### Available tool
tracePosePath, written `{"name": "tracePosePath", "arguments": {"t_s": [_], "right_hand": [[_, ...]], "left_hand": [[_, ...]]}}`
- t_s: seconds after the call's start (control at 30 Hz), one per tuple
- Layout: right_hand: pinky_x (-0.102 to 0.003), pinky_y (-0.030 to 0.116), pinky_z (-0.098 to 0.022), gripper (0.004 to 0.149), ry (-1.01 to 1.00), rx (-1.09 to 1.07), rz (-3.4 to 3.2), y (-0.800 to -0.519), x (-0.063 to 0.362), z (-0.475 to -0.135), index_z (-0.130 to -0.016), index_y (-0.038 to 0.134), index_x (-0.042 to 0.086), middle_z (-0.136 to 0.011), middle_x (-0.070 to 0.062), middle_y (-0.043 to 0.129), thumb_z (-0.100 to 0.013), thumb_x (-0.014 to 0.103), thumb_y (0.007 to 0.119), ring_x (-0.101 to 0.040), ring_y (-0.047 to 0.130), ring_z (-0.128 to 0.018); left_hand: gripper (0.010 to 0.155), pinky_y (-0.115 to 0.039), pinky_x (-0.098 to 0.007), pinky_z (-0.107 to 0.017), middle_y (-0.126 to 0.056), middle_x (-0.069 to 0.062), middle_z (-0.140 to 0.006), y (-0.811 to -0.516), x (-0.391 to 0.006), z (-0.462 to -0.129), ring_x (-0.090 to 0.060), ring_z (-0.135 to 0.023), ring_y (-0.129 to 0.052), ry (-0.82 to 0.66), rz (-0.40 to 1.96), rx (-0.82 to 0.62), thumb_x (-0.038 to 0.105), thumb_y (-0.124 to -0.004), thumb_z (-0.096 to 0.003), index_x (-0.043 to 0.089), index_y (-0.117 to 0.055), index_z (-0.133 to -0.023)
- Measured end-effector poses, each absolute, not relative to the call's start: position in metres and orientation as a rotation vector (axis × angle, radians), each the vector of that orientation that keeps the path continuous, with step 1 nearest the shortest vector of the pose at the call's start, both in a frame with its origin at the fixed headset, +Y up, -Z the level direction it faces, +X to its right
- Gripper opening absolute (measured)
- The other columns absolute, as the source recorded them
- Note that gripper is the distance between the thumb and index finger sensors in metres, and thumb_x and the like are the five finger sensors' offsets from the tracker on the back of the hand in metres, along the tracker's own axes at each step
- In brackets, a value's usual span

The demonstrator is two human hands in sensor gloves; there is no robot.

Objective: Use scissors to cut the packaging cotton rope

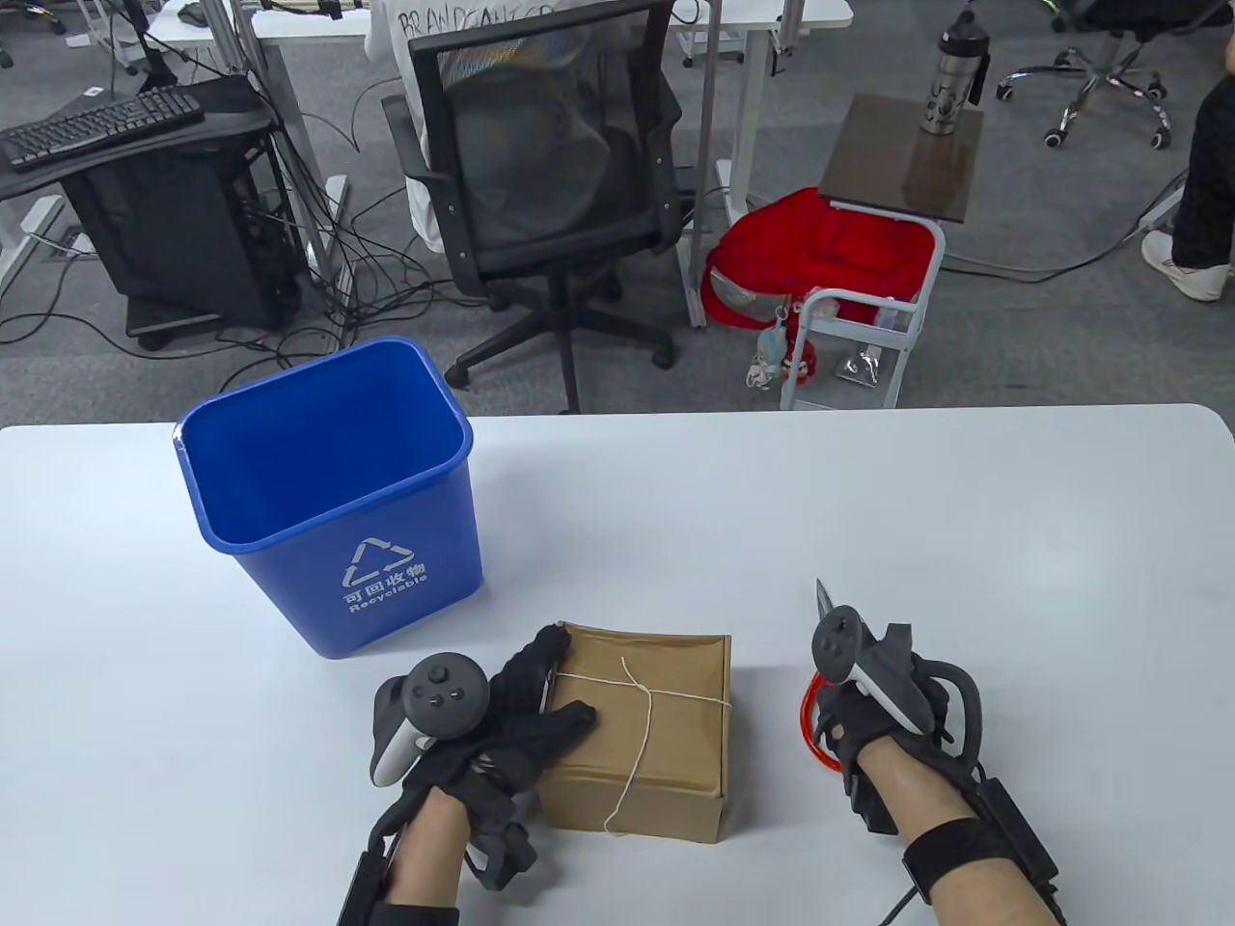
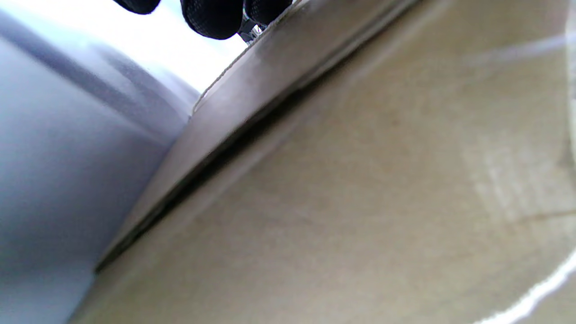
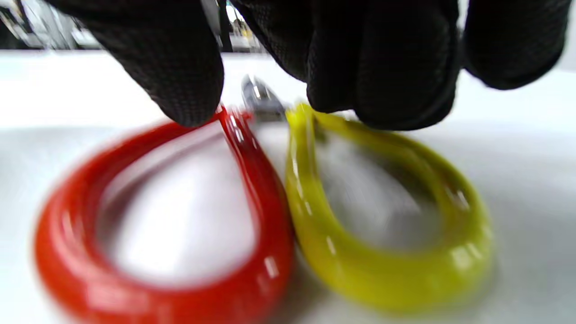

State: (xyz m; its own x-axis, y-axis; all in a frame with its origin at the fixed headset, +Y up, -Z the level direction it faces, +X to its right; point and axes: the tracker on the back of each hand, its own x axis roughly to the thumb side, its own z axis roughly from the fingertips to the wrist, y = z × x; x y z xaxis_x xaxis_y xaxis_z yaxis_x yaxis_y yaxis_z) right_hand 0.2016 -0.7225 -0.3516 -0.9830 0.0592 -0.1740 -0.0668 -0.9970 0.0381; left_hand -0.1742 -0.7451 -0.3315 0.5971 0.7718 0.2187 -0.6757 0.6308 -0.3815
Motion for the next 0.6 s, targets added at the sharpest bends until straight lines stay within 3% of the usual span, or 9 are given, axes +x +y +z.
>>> {"name": "tracePosePath", "arguments": {"t_s": [0.17, 0.33, 0.47, 0.6], "right_hand": [[-0.071, 0.074, -0.047, 0.067, -0.200, 0.156, 2.941, -0.688, 0.179, -0.337, -0.097, 0.074, 0.004, -0.080, -0.025, 0.088, -0.044, 0.043, 0.086, -0.045, 0.093, -0.059], [-0.074, 0.068, -0.054, 0.068, -0.208, 0.641, 2.724, -0.667, 0.146, -0.326, -0.100, 0.071, 0.007, -0.096, -0.027, 0.076, -0.046, 0.046, 0.082, -0.052, 0.077, -0.083], [-0.082, 0.051, -0.061, 0.091, 0.066, 0.852, 2.607, -0.666, 0.121, -0.324, -0.107, 0.056, 0.002, -0.110, -0.034, 0.050, -0.041, 0.058, 0.085, -0.061, 0.051, -0.097], [-0.087, 0.032, -0.062, 0.123, 0.448, 0.962, 2.641, -0.678, 0.099, -0.325, -0.111, 0.020, 0.000, -0.115, -0.038, 0.023, -0.034, 0.069, 0.087, -0.065, 0.023, -0.100]], "left_hand": [[0.084, -0.045, -0.077, -0.067, -0.032, -0.029, -0.116, -0.746, -0.174, -0.332, -0.059, -0.104, -0.049, -0.381, 0.862, -0.273, 0.057, -0.074, -0.0584, 0.025, -0.022, -0.117], [0.084, -0.045, -0.077, -0.067, -0.033, -0.029, -0.116, -0.746, -0.174, -0.332, -0.059, -0.103, -0.049, -0.380, 0.861, -0.271, 0.057, -0.073, -0.0584, 0.025, -0.022, -0.117], [0.084, -0.045, -0.077, -0.067, -0.033, -0.029, -0.116, -0.746, -0.174, -0.332, -0.059, -0.103, -0.049, -0.380, 0.858, -0.268, 0.057, -0.073, -0.0585, 0.025, -0.022, -0.117], [0.084, -0.045, -0.077, -0.067, -0.033, -0.029, -0.116, -0.746, -0.174, -0.332, -0.059, -0.103, -0.050, -0.379, 0.857, -0.267, 0.057, -0.073, -0.0584, 0.025, -0.022, -0.117]]}}
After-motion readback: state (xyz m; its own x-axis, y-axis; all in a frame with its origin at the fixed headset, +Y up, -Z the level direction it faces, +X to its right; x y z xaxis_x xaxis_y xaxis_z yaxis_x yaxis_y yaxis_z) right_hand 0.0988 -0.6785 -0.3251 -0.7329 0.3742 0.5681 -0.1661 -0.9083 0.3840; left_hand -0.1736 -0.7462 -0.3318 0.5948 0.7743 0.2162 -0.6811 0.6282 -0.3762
